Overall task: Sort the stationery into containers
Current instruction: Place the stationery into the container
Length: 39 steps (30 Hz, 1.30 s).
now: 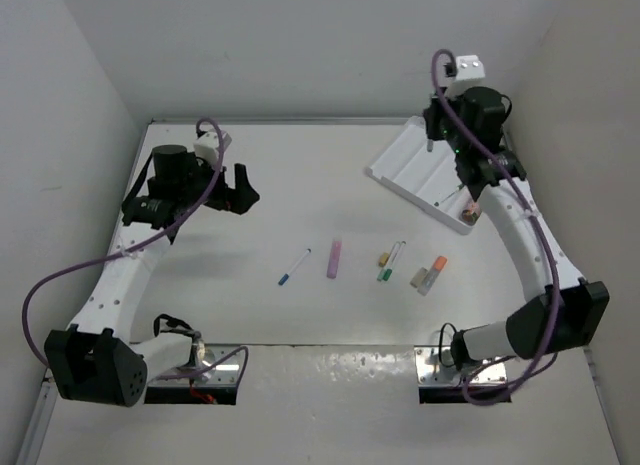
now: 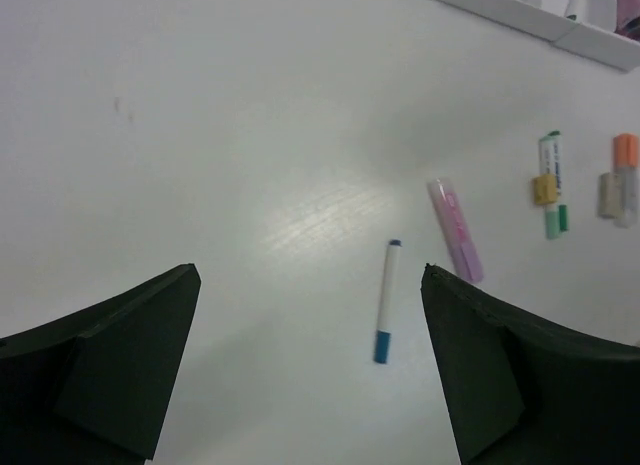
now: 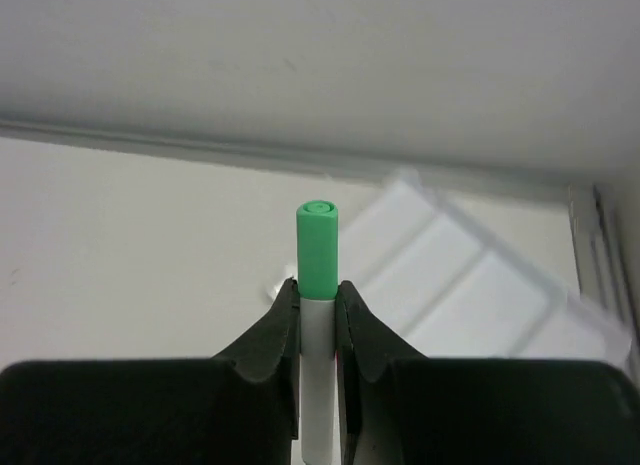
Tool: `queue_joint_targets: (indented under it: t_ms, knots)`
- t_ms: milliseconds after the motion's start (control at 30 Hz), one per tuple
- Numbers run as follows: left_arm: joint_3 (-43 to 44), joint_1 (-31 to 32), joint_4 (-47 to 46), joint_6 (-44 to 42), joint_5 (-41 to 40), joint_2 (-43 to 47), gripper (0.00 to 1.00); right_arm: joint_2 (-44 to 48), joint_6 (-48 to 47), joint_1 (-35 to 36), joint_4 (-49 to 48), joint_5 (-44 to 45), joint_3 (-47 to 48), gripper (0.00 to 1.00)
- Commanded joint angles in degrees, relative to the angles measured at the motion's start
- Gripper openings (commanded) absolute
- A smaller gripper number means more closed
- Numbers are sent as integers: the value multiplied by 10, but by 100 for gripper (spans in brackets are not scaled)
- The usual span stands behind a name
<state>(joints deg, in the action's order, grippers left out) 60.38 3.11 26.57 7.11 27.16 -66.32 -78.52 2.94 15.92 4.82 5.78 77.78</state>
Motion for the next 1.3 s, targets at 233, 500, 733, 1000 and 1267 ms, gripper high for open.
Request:
queue_joint_targets:
  t_ms: [233, 500, 733, 1000, 1267]
  knots:
    - [-30, 70, -55, -119, -162, 9, 100, -213, 387, -237, 209, -183, 103, 0]
    - [-71, 124, -43, -192, -167, 18, 100, -348, 353, -279, 183, -151, 151, 1]
    - [-100, 150, -36, -216, -179, 7, 99, -423, 334, -277, 172, -80, 211, 11]
    - [-112, 175, -31, -207, -161, -4, 97, -427, 327, -276, 190, -32, 215, 57]
    - [-118, 254, -49, -148, -163, -77, 86, -305, 281, -256, 244, -201, 221, 49]
